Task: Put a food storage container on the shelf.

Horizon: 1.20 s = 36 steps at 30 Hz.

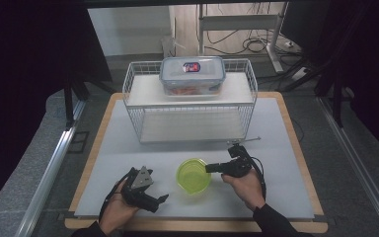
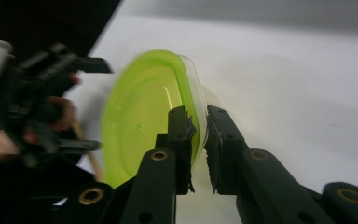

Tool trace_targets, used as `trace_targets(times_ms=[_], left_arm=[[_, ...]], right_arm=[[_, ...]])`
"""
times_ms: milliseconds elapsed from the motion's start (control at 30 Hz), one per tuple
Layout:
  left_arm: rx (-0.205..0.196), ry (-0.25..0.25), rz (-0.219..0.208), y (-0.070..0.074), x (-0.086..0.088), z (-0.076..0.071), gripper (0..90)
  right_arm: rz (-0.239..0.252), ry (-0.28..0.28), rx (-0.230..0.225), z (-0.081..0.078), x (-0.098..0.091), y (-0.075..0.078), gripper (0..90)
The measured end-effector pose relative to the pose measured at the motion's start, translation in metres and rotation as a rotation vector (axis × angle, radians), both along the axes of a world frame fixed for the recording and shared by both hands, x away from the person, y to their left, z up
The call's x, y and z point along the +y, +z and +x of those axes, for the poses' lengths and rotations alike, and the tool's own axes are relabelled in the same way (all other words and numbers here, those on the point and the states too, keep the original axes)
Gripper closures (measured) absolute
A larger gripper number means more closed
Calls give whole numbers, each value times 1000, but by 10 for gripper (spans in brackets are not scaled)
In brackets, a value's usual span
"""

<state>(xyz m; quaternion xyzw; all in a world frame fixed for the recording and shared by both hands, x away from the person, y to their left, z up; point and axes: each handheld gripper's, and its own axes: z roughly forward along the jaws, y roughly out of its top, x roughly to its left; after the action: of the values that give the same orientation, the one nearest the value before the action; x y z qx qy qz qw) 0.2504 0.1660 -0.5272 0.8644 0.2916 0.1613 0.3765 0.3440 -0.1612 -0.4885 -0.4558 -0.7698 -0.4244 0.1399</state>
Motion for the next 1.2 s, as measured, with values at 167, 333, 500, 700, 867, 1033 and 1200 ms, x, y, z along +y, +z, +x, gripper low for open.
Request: trace_targets(times_ms=[167,333,500,700,867,1033,1200], left_arm=[[-1,1,0,0,0,0,12],[-1,0,1,0,0,0,12],[-1,1,1,0,0,0,12],[-1,0,3,0,-1,0,12],[-1,0,2,0,-1,0,12],[0,-3,4,0,-1,0,13],[0,-4,4,-1,0,0,13]], right_arm=[[2,10,-11,-3,3,5,816],[21,8,-12,-2,0,6,823],[47,3,-13,-2,-4,11,837],[41,6,-9,5,-9,9,828],[-71,-27,-56,9,-8,7,781],[-61,-40,-67,21,-5,0,672],[-13,-28,-46,31,-2,-2,612]])
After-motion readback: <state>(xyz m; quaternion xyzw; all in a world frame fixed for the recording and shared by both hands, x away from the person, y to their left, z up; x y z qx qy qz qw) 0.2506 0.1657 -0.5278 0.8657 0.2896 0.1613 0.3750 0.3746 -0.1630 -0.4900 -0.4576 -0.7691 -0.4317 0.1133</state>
